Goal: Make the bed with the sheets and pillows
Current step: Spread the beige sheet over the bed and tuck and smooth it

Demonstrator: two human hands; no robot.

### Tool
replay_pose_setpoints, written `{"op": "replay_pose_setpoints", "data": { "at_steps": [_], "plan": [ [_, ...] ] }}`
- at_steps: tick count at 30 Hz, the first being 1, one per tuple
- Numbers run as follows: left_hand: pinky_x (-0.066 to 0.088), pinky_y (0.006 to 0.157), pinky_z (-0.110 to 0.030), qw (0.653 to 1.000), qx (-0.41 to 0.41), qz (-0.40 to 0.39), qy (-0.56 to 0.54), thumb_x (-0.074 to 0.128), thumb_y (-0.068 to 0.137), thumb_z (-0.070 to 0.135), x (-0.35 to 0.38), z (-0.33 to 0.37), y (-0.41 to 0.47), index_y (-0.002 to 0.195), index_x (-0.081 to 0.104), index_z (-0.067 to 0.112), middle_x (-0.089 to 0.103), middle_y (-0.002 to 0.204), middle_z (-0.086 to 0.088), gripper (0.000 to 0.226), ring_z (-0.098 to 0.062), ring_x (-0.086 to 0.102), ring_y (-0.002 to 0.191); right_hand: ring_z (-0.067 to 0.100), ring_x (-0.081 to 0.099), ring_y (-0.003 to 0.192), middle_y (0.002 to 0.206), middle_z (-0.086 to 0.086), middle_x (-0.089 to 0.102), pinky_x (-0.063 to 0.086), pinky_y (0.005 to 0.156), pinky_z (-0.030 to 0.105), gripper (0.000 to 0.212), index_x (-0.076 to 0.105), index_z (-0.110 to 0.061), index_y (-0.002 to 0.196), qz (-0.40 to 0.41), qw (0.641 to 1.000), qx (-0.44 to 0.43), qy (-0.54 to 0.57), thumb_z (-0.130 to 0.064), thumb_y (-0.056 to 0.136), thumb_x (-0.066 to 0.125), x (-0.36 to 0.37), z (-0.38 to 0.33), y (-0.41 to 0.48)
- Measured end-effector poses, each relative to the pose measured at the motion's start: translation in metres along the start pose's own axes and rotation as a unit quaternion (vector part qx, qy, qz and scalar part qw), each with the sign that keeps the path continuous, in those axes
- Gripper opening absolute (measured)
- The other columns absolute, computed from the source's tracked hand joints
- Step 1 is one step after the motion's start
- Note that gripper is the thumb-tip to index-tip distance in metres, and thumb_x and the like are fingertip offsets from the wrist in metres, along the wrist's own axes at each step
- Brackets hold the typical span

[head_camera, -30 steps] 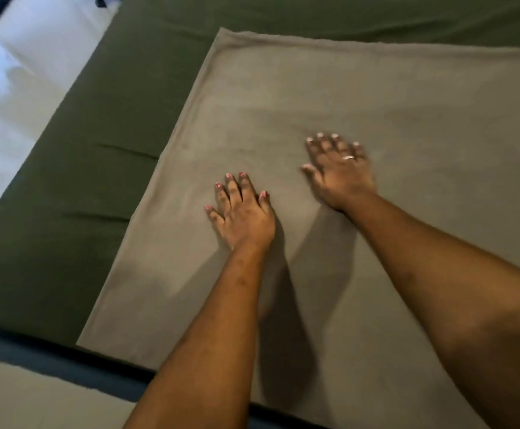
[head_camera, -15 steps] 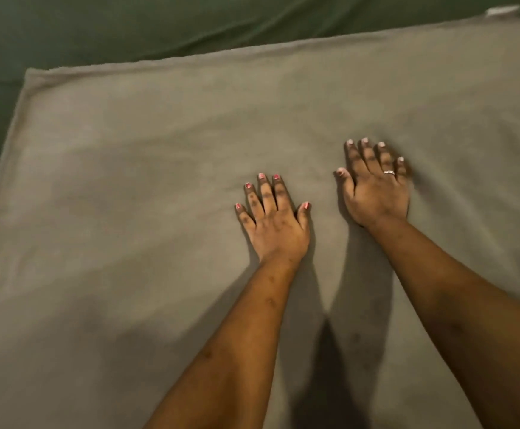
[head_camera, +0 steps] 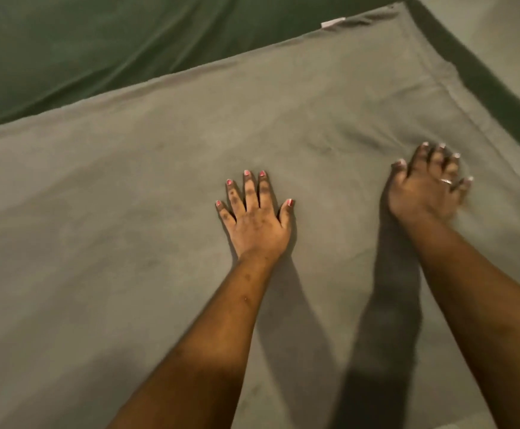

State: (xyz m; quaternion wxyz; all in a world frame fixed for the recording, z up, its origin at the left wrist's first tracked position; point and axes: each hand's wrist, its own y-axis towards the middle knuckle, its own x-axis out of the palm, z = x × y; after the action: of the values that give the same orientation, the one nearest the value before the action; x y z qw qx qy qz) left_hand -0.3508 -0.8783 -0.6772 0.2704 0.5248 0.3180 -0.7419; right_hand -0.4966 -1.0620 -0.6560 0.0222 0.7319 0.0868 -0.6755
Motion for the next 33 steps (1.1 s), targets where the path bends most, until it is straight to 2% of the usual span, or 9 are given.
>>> {"op": "replay_pose_setpoints", "data": {
  "at_steps": [1,4,6,10,21,24,27,30,33],
  "plan": [
    [-0.007,0.114,-0.057,1.0,0.003,0.001,0.001,0.02,0.097,0.058,0.0,0.011,0.006,0.154,0.001,0.024,-0.006,0.161,-0.001,0.069,-0.032,-0.011,0.146,0.024,0.005,0.148,0.16,0.002,0.012,0.001,0.117,0.054,0.059,0.018,-0.02,0.153,0.007,0.999,-0.024,0.022,-0.043,0.1,0.026,0.001,-0.016,0.0],
    [-0.004,0.115,-0.057,1.0,0.001,0.009,-0.002,0.022,0.098,0.053,0.002,0.038,0.023,0.154,0.002,0.026,-0.004,0.161,-0.003,0.065,-0.033,-0.009,0.147,0.02,0.006,0.148,0.16,-0.002,0.012,-0.001,0.117,0.049,0.056,0.016,-0.031,0.152,-0.03,0.969,-0.246,0.016,-0.046,0.099,0.028,0.012,-0.071,-0.016],
    [-0.002,0.116,-0.056,1.0,0.003,0.009,0.003,0.023,0.099,0.05,0.006,0.051,0.033,0.153,0.003,0.031,-0.003,0.161,-0.003,0.061,-0.034,-0.008,0.146,0.016,0.003,0.148,0.161,-0.006,0.008,-0.003,0.117,0.048,0.056,0.012,-0.036,0.152,-0.057,0.947,-0.315,-0.006,-0.049,0.099,0.024,0.017,-0.085,-0.014],
    [-0.003,0.115,-0.055,0.999,0.017,0.023,0.018,0.023,0.098,0.055,0.013,0.073,0.047,0.153,0.004,0.03,-0.003,0.161,-0.002,0.063,-0.034,-0.009,0.146,0.016,0.005,0.148,0.16,-0.009,0.01,-0.002,0.118,0.047,0.056,0.012,-0.037,0.151,-0.03,0.956,-0.291,-0.008,-0.051,0.099,0.022,0.013,-0.041,0.038],
    [-0.005,0.116,-0.048,0.99,0.136,0.005,0.033,0.02,0.098,0.056,0.033,0.165,0.032,0.154,0.002,0.025,-0.004,0.161,-0.002,0.066,-0.029,-0.008,0.147,0.025,-0.003,0.148,0.161,-0.001,0.002,-0.004,0.117,0.054,0.055,0.005,-0.031,0.153,-0.006,0.998,-0.031,-0.054,-0.048,0.101,0.011,-0.039,0.119,0.125],
    [0.001,0.118,-0.039,0.982,0.141,-0.042,-0.116,0.031,0.101,0.043,0.03,0.17,0.03,0.151,0.023,0.021,0.015,0.16,-0.001,0.056,-0.02,0.004,0.148,0.024,-0.005,0.148,0.161,0.0,0.0,-0.008,0.118,0.049,0.057,0.002,-0.027,0.154,0.058,0.994,-0.089,-0.028,-0.047,0.102,0.013,-0.049,0.107,0.081],
    [0.031,0.112,-0.027,0.876,0.083,-0.11,-0.462,0.046,0.099,0.029,0.008,0.15,0.026,0.13,0.059,0.014,0.055,0.137,-0.003,0.037,-0.014,0.044,0.133,0.025,0.008,0.148,0.16,0.002,0.013,-0.006,0.116,0.047,0.055,0.018,-0.023,0.152,0.036,0.98,-0.192,0.048,-0.04,0.101,0.026,-0.031,0.076,-0.026],
    [0.03,0.114,-0.029,0.913,0.102,-0.05,-0.392,0.044,0.099,0.028,0.004,0.111,-0.028,0.133,0.056,0.016,0.053,0.139,0.0,0.038,-0.012,0.041,0.135,0.022,0.035,0.14,0.147,0.001,0.044,0.009,0.114,0.048,0.053,0.049,-0.024,0.139,-0.037,0.935,-0.351,0.026,-0.047,0.094,0.034,0.002,0.057,-0.132],
    [0.011,0.118,-0.037,0.964,0.166,-0.034,-0.203,0.032,0.094,0.042,0.018,0.06,-0.096,0.145,0.038,0.024,0.029,0.153,0.008,0.054,-0.012,0.016,0.145,0.018,0.035,0.139,0.149,-0.006,0.042,0.015,0.114,0.045,0.053,0.044,-0.033,0.142,-0.07,0.944,-0.323,0.013,-0.051,0.093,0.033,0.006,0.08,-0.134]
  ]
}}
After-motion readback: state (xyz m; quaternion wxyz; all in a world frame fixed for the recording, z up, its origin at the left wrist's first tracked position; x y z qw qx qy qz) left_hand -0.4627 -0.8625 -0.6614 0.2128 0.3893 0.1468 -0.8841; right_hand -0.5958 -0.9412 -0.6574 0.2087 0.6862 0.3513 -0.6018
